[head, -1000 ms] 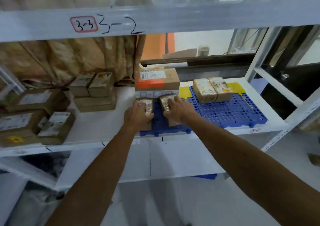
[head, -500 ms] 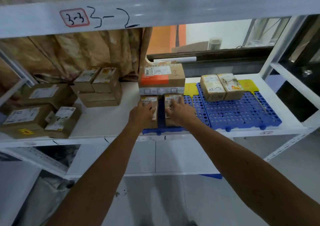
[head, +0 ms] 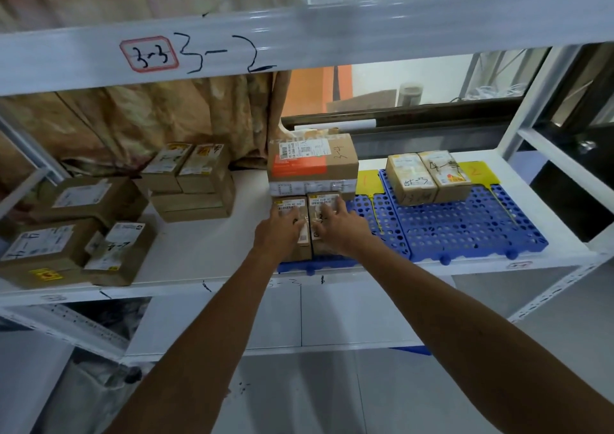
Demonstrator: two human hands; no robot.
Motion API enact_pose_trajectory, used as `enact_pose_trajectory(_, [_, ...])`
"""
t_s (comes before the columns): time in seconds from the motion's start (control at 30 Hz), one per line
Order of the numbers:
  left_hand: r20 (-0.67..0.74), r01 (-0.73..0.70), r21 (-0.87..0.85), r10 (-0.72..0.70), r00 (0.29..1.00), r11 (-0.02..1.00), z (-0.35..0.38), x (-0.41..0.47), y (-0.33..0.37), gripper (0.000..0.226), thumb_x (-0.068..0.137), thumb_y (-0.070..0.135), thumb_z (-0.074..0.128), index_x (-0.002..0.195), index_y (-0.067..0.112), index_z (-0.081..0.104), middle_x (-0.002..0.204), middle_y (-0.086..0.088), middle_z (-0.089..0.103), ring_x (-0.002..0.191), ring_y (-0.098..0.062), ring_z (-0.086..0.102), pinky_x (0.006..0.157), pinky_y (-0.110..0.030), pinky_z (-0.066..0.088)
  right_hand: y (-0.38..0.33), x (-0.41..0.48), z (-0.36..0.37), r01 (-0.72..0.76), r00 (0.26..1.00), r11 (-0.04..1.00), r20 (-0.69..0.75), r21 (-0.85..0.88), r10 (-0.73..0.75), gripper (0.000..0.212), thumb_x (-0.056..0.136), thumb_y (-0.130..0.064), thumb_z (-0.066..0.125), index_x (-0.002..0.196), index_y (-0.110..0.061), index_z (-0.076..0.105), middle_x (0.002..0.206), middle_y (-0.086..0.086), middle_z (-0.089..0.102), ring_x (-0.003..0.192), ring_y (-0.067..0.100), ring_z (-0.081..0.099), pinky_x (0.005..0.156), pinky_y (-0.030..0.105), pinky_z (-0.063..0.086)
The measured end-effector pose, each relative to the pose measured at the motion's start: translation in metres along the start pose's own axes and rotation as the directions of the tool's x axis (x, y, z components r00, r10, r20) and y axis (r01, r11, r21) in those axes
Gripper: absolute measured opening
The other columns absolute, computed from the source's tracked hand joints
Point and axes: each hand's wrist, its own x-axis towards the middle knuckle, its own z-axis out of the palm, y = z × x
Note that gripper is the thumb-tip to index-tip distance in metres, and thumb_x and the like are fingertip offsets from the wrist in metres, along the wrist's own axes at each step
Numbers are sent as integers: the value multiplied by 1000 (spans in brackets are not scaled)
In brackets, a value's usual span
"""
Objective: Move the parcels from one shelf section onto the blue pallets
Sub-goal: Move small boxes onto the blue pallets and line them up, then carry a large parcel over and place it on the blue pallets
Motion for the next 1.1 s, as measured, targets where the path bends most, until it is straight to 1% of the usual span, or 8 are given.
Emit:
enact_pose_trajectory(0.1, [-9, -10, 11, 10, 1000, 1000, 0, 2, 0, 37, 103, 36, 37, 137, 27, 47, 142, -10, 40, 106, -28, 58, 78, -38, 48, -4, -11, -11, 36, 999, 999, -3, -10, -36, 53, 99, -47, 36, 147, -25, 29, 160, 15, 12, 141, 48, 25, 94, 59, 45])
enact_pose_trajectory(0.2, [-7, -2, -4, 2, 1000, 1000, 0, 5, -1, 39, 103, 36, 37, 140, 28, 47, 143, -10, 40, 105, -28, 59, 79, -37, 48, -5, -22, -18, 148, 989, 977, 8, -154, -149, 51, 102, -34, 43, 149, -22, 29, 158, 12, 15, 145, 52, 8, 96, 60, 43])
enact_pose_trajectory(0.37, [-5, -6, 6, 6, 1000, 1000, 0, 6, -1, 39, 103, 38, 38, 140, 29, 45, 145, -10, 38, 105, -28, 60, 79, -37, 49, -6, -20, -18, 147, 989, 975, 29, -164, -145, 50, 101, -35, 46, 148, -27, 30, 158, 9, 14, 146, 50, 3, 98, 60, 42])
enact_pose_trajectory(0.53, [20, -19, -19, 19, 1000, 1000, -3, 5, -2, 41, 103, 36, 36, 143, 30, 42, 148, -11, 36, 111, -29, 57, 84, -39, 49, 0, -9, -7, 122, 992, 989, 40, -80, -119, 51, 95, -41, 52, 142, -29, 36, 159, 9, 9, 145, 49, 8, 100, 62, 41])
enact_pose_trajectory(0.7, [87, 20, -43, -16, 996, 999, -13, 4, 0, 47, 102, 38, 36, 147, 27, 35, 154, -10, 27, 118, -30, 55, 86, -39, 48, 1, -18, -21, 106, 994, 994, 31, -8, -106, 58, 93, -51, 31, 146, -26, 28, 163, 12, -2, 140, 46, 28, 88, 57, 51])
enact_pose_trajectory(0.8, [72, 8, -7, -8, 997, 1000, -20, 2, -1, 49, 99, 42, 41, 145, 27, 34, 150, -6, 31, 126, -29, 50, 81, -38, 47, 2, -32, -51, 58, 994, 978, -105, 202, -38, 58, 99, -53, 28, 151, -30, 15, 162, 8, 15, 125, 34, 52, 89, 51, 52])
enact_pose_trajectory(0.9, [150, 92, -3, -90, 985, 996, -38, 4, -9, 53, 93, 49, 42, 142, 31, 38, 140, -7, 39, 123, -32, 51, 85, -40, 45, 12, -41, -83, 99, 980, 975, -187, 200, -61, 56, 100, -58, 28, 145, -25, 32, 144, 9, 44, 121, 27, 54, 93, 46, 50])
enact_pose_trajectory(1.1, [156, 303, -75, -289, 944, 950, -82, 2, -16, 69, 97, 57, 42, 154, 23, 25, 156, -13, 34, 138, -32, 40, 109, -41, 38, 30, -45, -127, 86, 988, 973, -144, 216, -56, 58, 99, -57, 30, 138, -15, 40, 135, 14, 51, 115, 29, 54, 90, 42, 45])
